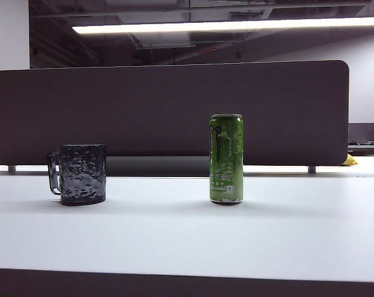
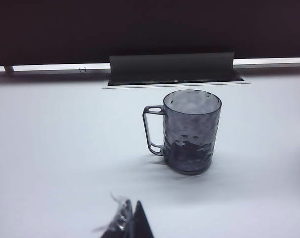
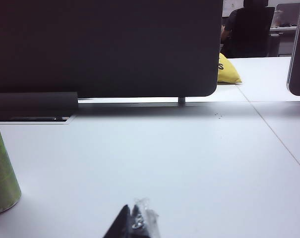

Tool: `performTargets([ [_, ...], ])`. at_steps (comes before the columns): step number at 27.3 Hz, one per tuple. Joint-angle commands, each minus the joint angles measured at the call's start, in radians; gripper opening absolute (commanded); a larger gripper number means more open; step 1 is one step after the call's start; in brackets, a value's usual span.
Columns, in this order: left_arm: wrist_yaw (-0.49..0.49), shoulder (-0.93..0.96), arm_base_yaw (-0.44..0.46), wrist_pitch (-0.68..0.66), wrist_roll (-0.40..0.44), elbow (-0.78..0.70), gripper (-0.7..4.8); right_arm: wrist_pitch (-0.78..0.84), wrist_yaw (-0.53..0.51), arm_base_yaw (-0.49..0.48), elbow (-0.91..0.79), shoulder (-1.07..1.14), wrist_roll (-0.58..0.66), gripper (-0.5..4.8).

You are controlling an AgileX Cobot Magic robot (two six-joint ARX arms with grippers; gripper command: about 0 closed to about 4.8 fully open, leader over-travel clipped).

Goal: Pick up the metal can, pour some water into the cup, then place the can back on the table.

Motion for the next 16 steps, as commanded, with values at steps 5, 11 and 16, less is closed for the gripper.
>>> performTargets([
  [5, 0.000, 0.001, 0.002, 0.013, 0.000, 0.001, -0.05, 0.021, -0.001, 0.000, -0.002, 0.000, -0.003, -0.01],
  [11, 0.000, 0.001, -0.002, 0.013, 0.000, 0.001, -0.05, 0.021, -0.001, 0.001, -0.002, 0.000, -0.003, 0.00],
  [16, -0.018, 0.001, -0.104, 0.013, 0.000, 0.001, -0.05, 0.021, -0.036, 0.001, -0.002, 0.000, 0.009, 0.00],
])
